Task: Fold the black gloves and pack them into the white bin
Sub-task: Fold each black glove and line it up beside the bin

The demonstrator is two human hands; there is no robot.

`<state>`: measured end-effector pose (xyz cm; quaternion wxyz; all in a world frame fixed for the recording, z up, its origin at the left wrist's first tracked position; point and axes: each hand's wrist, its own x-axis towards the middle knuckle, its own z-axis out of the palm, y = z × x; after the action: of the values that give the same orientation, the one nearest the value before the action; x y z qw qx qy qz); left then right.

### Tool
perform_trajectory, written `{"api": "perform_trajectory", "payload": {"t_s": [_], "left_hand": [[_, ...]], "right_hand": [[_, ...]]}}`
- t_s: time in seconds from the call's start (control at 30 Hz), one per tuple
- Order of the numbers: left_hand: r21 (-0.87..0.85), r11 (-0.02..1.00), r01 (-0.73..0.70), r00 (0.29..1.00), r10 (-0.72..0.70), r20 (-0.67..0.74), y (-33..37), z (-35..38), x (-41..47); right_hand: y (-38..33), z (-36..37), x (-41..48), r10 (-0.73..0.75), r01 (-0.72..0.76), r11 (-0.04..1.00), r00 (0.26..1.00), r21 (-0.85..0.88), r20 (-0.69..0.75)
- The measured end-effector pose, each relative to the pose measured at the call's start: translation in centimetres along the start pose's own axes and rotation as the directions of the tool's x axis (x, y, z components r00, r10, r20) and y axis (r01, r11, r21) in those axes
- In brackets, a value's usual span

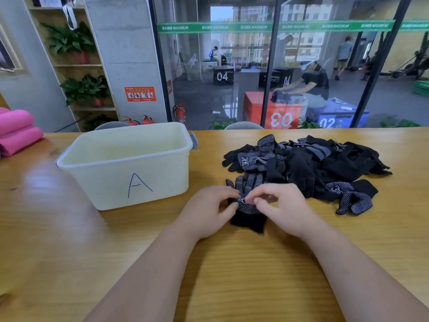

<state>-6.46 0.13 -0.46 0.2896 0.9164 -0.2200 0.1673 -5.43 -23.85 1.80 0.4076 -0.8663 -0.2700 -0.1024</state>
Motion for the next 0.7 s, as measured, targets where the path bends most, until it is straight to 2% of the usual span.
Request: {"api": "perform_trajectory", "payload": {"t_s": [0.1, 0.17, 0.23, 0.37, 0.5, 0.7], "left_hand": [[0.109, 0.994, 0.005, 1.000, -0.008, 0.025, 0.3, 0.1, 0.0], [0.157, 0.987, 0.020, 1.000, -0.022, 0.009, 0.3, -0.2, 0.2], [0.153, 0.988, 0.030, 0.999, -0.036, 0.038, 0.0, -0.4, 0.2], [0.050, 0.998, 0.048, 0.980, -0.057, 0.190, -0.6, -1.1, -0.3], [0.066, 0.991, 0.115, 0.954, -0.129, 0.271, -1.0, -2.0, -0.5], [0.059, 0.992, 0.110, 0.982, -0.117, 0.146, 0.4, -1.3, -0.3]], "right_hand": [[2.4, -0.4, 0.5, 0.040, -0.067, 0.984, 0.987, -0.167, -0.158], [3.3, -1.1, 0.5, 0.095, -0.135, 0.947, 0.984, -0.290, -0.147], [3.4, -1.5, 0.3, 0.130, -0.147, 0.919, 0.989, -0.365, -0.070], [2.8, -0.8, 0.3, 0.106, -0.075, 0.917, 0.993, -0.392, 0.057], [2.3, -0.7, 0.5, 0.115, -0.093, 0.845, 0.993, -0.526, 0.010], [2.2, -0.7, 0.5, 0.083, -0.080, 0.888, 0.996, -0.454, -0.014]]}}
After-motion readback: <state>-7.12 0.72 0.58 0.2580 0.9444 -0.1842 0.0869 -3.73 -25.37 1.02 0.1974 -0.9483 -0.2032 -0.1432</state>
